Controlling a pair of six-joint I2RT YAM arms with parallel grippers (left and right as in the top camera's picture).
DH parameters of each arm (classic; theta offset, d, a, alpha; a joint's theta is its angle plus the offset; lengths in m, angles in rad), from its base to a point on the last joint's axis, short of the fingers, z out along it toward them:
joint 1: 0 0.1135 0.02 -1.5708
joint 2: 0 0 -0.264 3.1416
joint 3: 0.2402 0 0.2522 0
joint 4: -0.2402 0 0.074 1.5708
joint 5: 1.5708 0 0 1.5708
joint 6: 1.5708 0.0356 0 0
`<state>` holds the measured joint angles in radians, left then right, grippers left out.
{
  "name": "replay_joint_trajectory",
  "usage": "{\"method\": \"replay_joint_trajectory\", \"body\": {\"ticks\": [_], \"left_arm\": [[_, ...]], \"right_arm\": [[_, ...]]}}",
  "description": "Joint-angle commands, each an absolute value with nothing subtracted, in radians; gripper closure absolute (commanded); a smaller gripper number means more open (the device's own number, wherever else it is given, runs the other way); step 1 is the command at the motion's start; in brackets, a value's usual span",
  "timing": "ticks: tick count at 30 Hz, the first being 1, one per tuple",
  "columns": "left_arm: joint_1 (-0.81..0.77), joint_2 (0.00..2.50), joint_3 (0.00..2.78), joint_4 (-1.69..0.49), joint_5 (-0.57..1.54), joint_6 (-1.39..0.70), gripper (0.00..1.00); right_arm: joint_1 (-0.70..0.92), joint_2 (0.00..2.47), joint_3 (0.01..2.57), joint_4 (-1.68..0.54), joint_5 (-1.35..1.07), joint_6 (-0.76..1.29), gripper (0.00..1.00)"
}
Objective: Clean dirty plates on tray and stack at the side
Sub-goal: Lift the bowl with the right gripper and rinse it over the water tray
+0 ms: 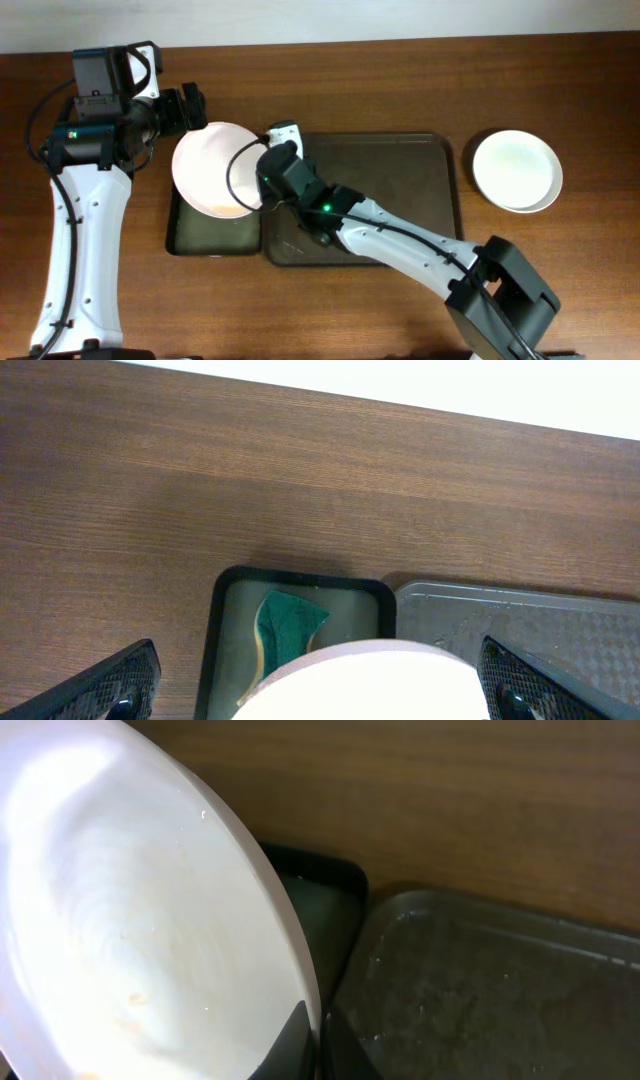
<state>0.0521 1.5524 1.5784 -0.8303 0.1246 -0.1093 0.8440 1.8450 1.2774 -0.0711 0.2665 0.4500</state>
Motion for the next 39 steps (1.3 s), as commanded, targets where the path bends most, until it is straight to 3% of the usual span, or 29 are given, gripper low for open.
{"method": "replay_joint_trajectory", "body": {"ticks": [1,12,32,39], "left_arm": [[0.053,1.557,1.577,-0.832,0.135,-0.118,0.01],[0.053,1.557,1.577,-0.832,0.135,-0.118,0.00],[0.053,1.557,1.577,-0.832,0.135,-0.118,0.01],[0.053,1.557,1.577,-0.832,0.134,-0.118,0.00]], "right_arm": [[0.865,1.843,1.293,-0.046,0.331,0.384,0.96],[0.930,1.854,1.293,-0.002,0.505,0.190,0.96],[1.185,1.854,1.293,0.223,0.994,-0.418,0.96],[1.193,1.854,1.293,0.267,1.049,-0.472,0.96]]}}
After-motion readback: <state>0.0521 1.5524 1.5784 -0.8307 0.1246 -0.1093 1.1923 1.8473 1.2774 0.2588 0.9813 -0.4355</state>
